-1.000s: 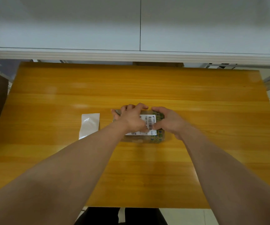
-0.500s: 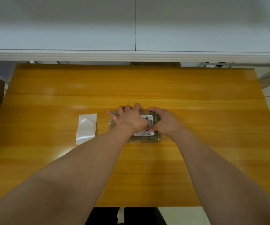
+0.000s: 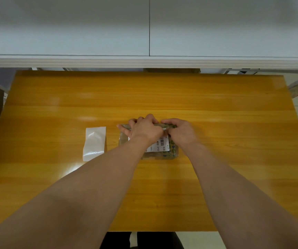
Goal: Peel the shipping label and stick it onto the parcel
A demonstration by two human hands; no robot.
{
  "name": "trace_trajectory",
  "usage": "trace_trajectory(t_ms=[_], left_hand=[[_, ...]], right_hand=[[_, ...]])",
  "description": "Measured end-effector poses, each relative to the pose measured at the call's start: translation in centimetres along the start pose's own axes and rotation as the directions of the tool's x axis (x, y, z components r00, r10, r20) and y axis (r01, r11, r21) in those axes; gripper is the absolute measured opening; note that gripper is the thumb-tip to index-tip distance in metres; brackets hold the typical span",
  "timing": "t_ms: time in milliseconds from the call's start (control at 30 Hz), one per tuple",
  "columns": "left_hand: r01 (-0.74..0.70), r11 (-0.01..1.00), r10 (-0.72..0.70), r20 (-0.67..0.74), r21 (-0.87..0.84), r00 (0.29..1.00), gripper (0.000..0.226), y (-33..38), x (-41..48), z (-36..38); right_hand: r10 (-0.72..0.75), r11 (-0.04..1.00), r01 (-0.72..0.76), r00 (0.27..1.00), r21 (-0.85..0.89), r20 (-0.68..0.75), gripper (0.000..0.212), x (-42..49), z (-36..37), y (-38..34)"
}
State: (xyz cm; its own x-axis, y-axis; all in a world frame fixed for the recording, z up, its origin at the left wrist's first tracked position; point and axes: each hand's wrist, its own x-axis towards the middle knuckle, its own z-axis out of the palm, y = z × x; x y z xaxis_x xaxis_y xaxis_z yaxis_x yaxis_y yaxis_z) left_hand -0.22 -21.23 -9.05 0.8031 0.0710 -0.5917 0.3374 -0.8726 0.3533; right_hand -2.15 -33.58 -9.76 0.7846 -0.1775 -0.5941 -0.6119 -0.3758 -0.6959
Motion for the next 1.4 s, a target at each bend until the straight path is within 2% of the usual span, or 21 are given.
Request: trace_trajectory(t_ms=[500,667,767,933,1100,1200,1400], left_hand=[[0.054,0.989,-0.055,-0.007,-0.136,0.998,0.018,0.1,0.2,0.1],[0.043,0.995,-0.041,0.019,-0.094,0.999,0.025,-0.2,0.3,-0.1],[0.02,0.999,-0.018,0.055,-0.039,0.998,0.041,-0.5,0.3,-0.5],[0.008,0.997,-0.001,0.082,-0.083,0.997,0.066,-0.9,0.5,-1.8],[-0.015,0.999,0.016,0.059,-0.029,0.998,0.065,-0.9,0.1,-2.9],[-0.042,0.999,0.042,0.023,0.018,0.999,0.061,-0.7,-0.3,-4.0],[-0.196,0.951,0.195,-0.029,-0.238,0.98,0.044,-0.2,-0.7,-7.7]], right_hand=[[-0.008,0.993,0.003,0.999,-0.116,-0.043,0.028,0.5,0.3,-0.6],[-0.014,0.988,0.01,1.0,-0.156,-0.028,0.03,0.2,0.3,-0.7],[-0.012,0.982,0.011,1.0,-0.191,-0.005,0.03,0.0,0.1,-1.0],[-0.01,0.958,0.013,1.0,-0.286,0.013,0.037,-0.6,-0.1,-1.6],[0.044,0.946,-0.058,0.998,-0.32,-0.048,0.05,-1.3,0.3,-2.4],[0.041,0.929,-0.083,0.992,-0.361,-0.121,0.05,-1.6,0.2,-3.4],[-0.069,0.916,0.011,0.989,-0.402,-0.129,0.04,-2.7,-0.6,-7.5]])
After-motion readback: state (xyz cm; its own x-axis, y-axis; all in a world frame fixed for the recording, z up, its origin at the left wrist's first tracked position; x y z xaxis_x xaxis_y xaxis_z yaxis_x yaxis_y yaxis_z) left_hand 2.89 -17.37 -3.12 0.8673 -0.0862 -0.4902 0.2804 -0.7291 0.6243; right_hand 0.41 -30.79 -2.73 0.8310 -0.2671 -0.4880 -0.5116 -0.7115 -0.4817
